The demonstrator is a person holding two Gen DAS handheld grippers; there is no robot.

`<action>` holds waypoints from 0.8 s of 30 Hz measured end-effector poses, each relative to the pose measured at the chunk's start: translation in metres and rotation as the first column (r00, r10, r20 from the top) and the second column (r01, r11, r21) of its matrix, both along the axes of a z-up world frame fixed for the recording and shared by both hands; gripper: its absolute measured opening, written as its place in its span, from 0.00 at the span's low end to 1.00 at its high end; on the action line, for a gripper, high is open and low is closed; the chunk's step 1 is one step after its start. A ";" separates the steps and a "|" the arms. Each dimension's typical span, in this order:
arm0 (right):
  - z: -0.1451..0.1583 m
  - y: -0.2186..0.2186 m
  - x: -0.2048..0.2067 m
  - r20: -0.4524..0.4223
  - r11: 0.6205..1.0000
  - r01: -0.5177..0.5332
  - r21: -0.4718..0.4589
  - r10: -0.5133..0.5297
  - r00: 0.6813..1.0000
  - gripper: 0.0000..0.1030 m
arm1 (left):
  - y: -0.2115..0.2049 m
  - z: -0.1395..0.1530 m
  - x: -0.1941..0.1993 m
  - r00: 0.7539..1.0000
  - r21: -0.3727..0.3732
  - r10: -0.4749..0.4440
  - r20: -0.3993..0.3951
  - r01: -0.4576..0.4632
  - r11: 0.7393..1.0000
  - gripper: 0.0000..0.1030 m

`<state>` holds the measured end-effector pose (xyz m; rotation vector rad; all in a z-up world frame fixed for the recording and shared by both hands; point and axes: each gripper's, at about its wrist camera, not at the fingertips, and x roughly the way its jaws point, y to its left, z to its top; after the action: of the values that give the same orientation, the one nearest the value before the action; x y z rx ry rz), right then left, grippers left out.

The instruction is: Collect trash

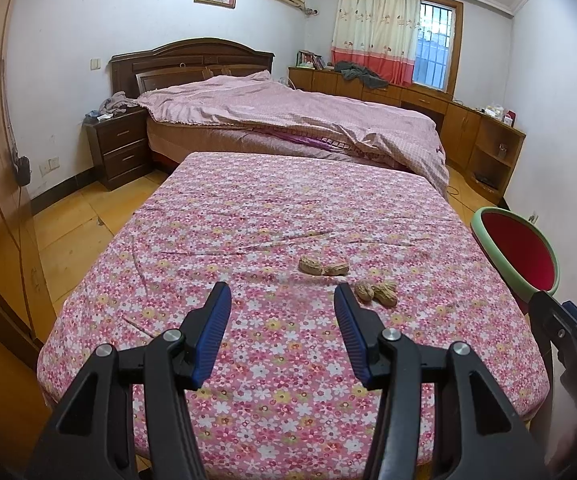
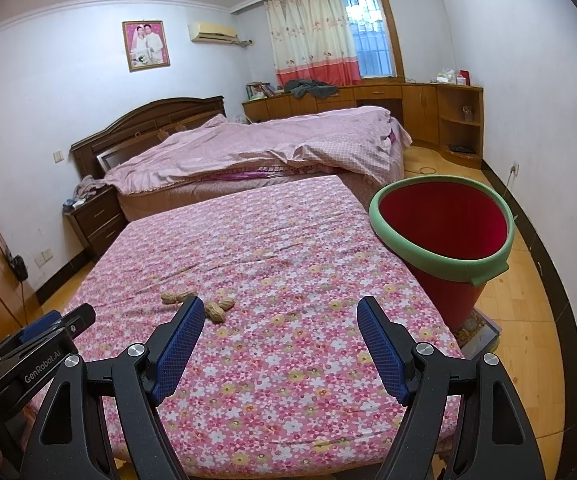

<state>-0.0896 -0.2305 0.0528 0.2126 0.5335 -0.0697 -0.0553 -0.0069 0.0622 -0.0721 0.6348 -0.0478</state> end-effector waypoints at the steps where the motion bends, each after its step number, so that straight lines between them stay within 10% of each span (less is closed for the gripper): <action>1: 0.000 0.000 0.000 0.000 1.000 -0.001 0.000 0.001 1.000 0.77 | 0.000 0.000 0.000 1.000 0.000 0.001 0.000 -0.001 1.000 0.52; 24: 0.000 0.000 0.000 -0.001 1.000 0.000 0.000 0.000 1.000 0.77 | 0.001 0.000 -0.001 1.000 -0.003 0.011 0.000 -0.011 1.000 0.52</action>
<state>-0.0895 -0.2305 0.0525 0.2124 0.5341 -0.0693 -0.0562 -0.0056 0.0621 -0.0787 0.6347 -0.0384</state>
